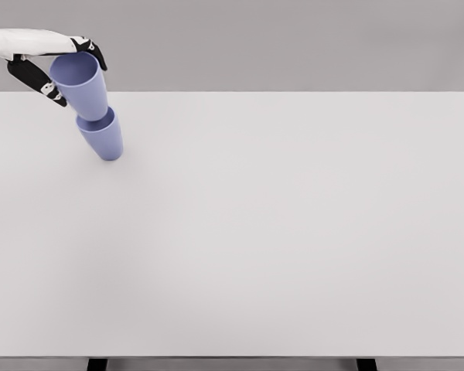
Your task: Place the right cup on the left cup with left arm
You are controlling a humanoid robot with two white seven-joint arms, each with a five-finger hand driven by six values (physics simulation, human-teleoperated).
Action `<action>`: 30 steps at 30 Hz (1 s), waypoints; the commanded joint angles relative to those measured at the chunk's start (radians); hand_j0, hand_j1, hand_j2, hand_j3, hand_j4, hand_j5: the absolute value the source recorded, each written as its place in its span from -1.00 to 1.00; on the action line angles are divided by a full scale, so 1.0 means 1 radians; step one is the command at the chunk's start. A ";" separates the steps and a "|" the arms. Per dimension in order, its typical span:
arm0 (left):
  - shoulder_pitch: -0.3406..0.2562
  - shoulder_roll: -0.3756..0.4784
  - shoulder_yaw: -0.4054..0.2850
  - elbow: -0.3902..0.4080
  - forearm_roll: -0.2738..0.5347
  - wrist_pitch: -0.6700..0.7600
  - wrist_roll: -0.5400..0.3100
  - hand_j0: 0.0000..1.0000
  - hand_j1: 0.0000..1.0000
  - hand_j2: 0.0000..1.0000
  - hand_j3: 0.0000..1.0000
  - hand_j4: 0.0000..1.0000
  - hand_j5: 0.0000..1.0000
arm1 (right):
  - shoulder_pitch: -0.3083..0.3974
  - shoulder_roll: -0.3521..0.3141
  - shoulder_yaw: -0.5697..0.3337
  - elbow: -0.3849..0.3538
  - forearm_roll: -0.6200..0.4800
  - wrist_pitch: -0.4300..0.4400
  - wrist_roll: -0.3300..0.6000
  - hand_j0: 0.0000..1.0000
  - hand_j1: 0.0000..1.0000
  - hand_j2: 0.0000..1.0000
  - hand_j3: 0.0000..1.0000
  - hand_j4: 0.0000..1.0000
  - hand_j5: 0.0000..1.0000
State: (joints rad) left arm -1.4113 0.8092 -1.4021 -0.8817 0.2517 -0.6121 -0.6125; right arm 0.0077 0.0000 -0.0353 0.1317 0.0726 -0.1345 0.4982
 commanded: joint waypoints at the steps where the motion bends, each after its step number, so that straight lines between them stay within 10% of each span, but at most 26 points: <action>1: 0.000 -0.004 0.003 0.003 0.004 0.001 0.002 -0.28 -0.28 -0.28 -0.28 -0.28 -0.28 | 0.000 0.000 0.000 0.000 0.001 0.000 0.000 1.00 1.00 1.00 1.00 1.00 1.00; 30: 0.000 -0.022 0.009 0.033 0.001 0.001 0.002 -0.07 -0.07 -0.07 -0.07 -0.07 -0.07 | 0.000 0.000 0.000 0.000 0.001 0.000 0.000 1.00 1.00 1.00 1.00 1.00 1.00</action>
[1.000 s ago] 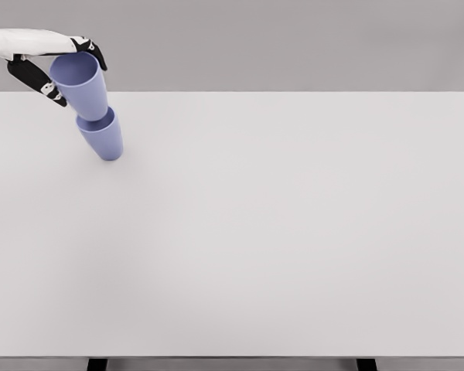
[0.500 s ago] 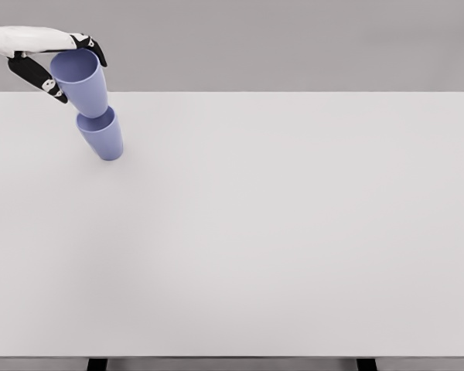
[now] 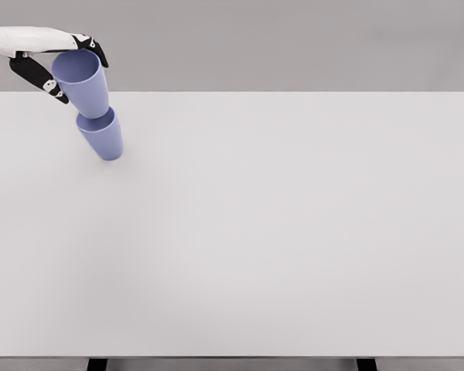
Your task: Place the right cup on the left cup with left arm
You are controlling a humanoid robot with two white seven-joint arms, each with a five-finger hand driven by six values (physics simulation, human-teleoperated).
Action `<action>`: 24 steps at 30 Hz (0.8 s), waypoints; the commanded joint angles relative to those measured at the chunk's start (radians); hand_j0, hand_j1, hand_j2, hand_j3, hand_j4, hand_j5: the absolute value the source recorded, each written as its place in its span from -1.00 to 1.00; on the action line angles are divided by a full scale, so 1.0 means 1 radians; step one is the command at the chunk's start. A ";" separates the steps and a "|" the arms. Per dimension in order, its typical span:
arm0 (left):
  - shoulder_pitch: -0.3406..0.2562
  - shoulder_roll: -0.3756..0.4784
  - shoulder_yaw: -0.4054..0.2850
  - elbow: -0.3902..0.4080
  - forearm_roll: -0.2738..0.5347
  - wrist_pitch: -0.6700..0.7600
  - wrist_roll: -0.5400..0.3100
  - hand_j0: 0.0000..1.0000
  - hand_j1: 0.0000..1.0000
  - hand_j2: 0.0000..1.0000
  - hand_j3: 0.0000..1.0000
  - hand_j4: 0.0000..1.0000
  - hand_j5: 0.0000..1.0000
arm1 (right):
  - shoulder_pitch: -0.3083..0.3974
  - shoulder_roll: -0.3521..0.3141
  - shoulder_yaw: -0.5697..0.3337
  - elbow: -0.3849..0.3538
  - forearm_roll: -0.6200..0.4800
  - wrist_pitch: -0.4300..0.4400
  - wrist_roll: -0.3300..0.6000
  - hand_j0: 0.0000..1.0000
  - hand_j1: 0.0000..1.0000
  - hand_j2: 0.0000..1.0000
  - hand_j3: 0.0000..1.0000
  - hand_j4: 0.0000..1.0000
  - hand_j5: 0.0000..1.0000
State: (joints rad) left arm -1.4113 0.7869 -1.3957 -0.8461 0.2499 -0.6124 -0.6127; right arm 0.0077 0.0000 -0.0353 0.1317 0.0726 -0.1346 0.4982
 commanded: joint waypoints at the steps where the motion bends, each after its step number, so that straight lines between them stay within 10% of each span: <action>1: 0.000 0.002 0.003 -0.004 0.003 0.002 0.002 0.00 0.00 0.00 0.00 0.00 0.00 | 0.000 0.000 0.000 0.000 0.001 0.000 0.000 1.00 1.00 1.00 1.00 1.00 1.00; 11: 0.000 0.005 0.004 -0.004 0.002 0.002 0.002 0.41 0.41 0.41 0.41 0.41 0.41 | 0.000 0.000 0.000 0.000 0.001 0.000 0.000 1.00 1.00 1.00 1.00 1.00 1.00; 24: 0.006 -0.003 0.017 0.002 -0.009 0.002 0.002 0.40 0.40 0.40 0.40 0.40 0.40 | 0.000 0.000 0.000 0.000 0.001 0.000 0.000 1.00 1.00 1.00 1.00 1.00 1.00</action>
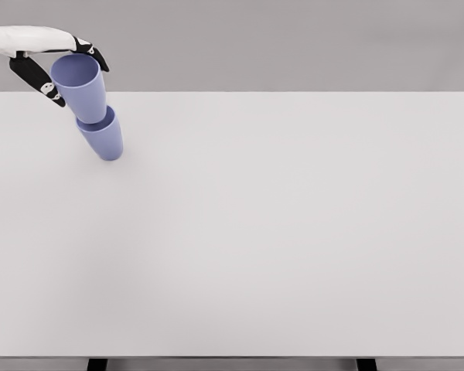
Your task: Place the right cup on the left cup with left arm
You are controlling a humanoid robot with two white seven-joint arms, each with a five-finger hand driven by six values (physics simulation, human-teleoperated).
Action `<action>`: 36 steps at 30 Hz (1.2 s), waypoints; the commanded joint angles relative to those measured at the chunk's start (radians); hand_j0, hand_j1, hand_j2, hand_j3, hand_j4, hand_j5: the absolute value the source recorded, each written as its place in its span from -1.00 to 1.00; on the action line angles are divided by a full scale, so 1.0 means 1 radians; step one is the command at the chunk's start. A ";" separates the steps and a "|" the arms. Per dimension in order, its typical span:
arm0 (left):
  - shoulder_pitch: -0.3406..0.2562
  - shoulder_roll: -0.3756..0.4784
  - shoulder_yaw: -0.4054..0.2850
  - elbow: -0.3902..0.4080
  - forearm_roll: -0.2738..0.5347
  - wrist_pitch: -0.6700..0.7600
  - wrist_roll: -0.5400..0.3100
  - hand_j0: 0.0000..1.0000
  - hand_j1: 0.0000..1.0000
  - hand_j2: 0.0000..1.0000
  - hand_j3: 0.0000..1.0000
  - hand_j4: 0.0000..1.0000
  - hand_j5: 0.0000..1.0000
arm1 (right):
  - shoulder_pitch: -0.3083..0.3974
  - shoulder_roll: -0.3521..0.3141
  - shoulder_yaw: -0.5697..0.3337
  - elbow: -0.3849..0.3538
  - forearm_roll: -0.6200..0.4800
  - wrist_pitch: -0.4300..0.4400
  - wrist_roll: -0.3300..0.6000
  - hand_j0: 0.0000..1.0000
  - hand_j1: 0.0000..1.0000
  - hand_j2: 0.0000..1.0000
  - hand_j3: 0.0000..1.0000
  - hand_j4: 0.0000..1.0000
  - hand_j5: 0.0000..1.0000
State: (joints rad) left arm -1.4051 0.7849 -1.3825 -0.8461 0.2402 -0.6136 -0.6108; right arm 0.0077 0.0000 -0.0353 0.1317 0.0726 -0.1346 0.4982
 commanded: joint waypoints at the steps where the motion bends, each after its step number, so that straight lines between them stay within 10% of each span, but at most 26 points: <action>1: 0.000 -0.007 0.003 0.004 -0.001 0.003 0.000 0.40 0.40 0.40 0.40 0.40 0.40 | 0.000 0.000 0.000 0.000 0.001 0.000 0.000 1.00 1.00 1.00 1.00 1.00 1.00; 11: 0.000 -0.035 0.020 0.041 -0.012 0.003 0.000 0.41 0.41 0.41 0.41 0.41 0.41 | 0.000 0.000 0.000 0.000 0.001 0.000 0.000 1.00 1.00 1.00 1.00 1.00 1.00; 18: 0.000 -0.035 0.030 0.041 -0.015 0.003 0.029 0.96 0.96 0.96 0.96 0.96 0.96 | 0.000 0.000 0.000 0.000 0.001 0.000 0.000 1.00 1.00 1.00 1.00 1.00 1.00; 29: 0.015 -0.026 0.033 0.029 -0.013 0.003 0.029 1.00 1.00 1.00 1.00 1.00 1.00 | 0.000 0.000 0.000 0.000 0.001 0.000 0.000 1.00 1.00 1.00 1.00 1.00 1.00; 36: 0.008 0.260 0.066 -0.481 0.137 0.003 0.029 1.00 1.00 1.00 1.00 1.00 1.00 | 0.000 0.000 0.000 0.000 0.001 0.000 0.000 1.00 1.00 1.00 1.00 1.00 1.00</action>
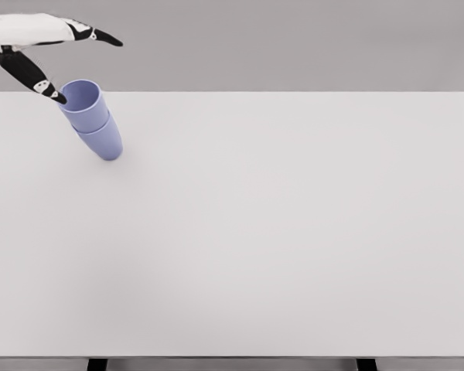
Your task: Place the right cup on the left cup with left arm
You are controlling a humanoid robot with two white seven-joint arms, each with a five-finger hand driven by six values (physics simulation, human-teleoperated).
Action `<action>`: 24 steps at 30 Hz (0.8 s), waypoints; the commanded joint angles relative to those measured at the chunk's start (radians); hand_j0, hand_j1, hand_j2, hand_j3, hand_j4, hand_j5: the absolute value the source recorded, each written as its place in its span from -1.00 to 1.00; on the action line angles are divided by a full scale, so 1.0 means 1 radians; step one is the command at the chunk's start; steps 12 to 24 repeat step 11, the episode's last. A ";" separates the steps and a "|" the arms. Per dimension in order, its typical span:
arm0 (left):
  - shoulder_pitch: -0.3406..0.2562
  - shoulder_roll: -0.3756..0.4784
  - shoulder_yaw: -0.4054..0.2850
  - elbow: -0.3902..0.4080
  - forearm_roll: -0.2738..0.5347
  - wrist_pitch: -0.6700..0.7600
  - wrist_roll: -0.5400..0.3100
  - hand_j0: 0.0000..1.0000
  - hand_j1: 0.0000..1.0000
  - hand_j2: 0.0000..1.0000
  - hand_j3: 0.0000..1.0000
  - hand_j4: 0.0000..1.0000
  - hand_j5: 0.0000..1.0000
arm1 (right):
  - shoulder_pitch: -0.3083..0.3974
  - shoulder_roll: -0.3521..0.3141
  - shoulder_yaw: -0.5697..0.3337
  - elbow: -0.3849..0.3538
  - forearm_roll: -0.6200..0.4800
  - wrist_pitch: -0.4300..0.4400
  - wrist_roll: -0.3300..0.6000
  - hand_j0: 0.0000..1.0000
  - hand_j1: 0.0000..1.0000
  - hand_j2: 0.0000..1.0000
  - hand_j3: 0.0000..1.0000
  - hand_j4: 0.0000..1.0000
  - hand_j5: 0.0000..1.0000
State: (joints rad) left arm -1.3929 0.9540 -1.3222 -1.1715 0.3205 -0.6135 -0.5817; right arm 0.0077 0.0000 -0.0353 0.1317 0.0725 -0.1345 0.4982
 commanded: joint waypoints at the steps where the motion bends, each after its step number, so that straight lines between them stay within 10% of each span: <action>1: 0.000 0.124 0.006 -0.224 0.063 0.003 0.000 1.00 1.00 1.00 1.00 1.00 1.00 | 0.000 0.000 0.000 0.000 0.001 0.000 0.000 1.00 1.00 1.00 1.00 1.00 1.00; 4: 0.095 0.209 0.043 -0.444 0.094 0.003 0.000 1.00 1.00 1.00 1.00 1.00 1.00 | 0.000 0.000 0.000 0.000 0.001 0.000 0.000 1.00 1.00 1.00 1.00 1.00 1.00; 8: 0.250 0.232 0.159 -0.508 0.089 0.003 -0.001 1.00 1.00 1.00 1.00 1.00 1.00 | 0.000 0.000 0.000 0.000 0.001 0.000 0.000 1.00 1.00 1.00 1.00 1.00 1.00; 24: 0.261 0.230 0.167 -0.511 0.089 0.003 0.000 1.00 1.00 1.00 1.00 1.00 1.00 | 0.000 0.000 0.000 0.000 0.001 0.000 0.000 1.00 1.00 1.00 1.00 1.00 1.00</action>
